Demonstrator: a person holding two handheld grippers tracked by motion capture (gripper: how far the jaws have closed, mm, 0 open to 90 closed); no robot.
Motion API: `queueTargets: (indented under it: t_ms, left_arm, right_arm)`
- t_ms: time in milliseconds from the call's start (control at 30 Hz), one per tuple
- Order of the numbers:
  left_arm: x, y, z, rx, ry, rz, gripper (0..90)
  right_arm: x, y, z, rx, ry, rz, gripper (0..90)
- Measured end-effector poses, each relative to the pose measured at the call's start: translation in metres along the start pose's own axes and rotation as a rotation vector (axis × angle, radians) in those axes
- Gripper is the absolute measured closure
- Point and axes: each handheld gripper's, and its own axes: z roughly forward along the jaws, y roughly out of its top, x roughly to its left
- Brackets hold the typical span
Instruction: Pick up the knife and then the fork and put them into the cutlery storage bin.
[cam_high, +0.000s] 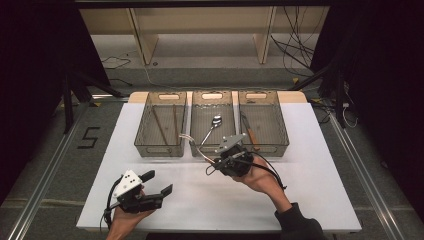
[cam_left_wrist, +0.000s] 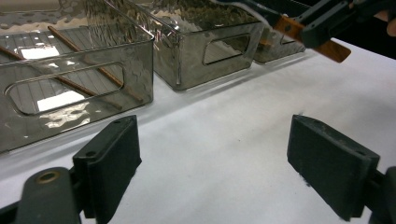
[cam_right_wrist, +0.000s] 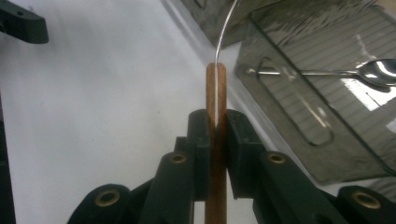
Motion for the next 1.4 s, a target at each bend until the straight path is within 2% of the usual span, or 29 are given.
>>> queueTargets:
  t_ms: [433, 733, 1033, 1100, 1167, 1400]
  left_arm:
    - [0.0, 0.0, 0.0, -0.001, 0.0, 0.001, 16.8]
    - [0.0, 0.0, 0.0, -0.001, 0.003, -0.001, 16.8]
    - [0.0, 0.0, 0.0, 0.0, 0.004, -0.002, 16.8]
    - [0.0, 0.0, 0.001, -0.003, 0.006, -0.004, 16.8]
    - [0.0, 0.0, 0.001, 0.0, 0.006, 0.0, 16.8]
    - [0.0, 0.0, 0.0, -0.001, 0.007, 0.001, 16.8]
  right_arm:
    - [-0.028, -0.009, -0.024, -0.057, -0.068, 0.093, 81.5]
    - [-0.045, -0.015, -0.033, -0.07, -0.102, 0.154, 81.5]
    - [-0.083, -0.025, -0.049, -0.104, -0.176, 0.285, 81.6]
    - [-0.091, -0.026, -0.05, -0.107, -0.211, 0.306, 81.5]
    - [-0.099, -0.026, -0.05, -0.095, -0.248, 0.325, 81.6]
    - [-0.12, -0.028, -0.044, -0.068, -0.29, 0.396, 81.5]
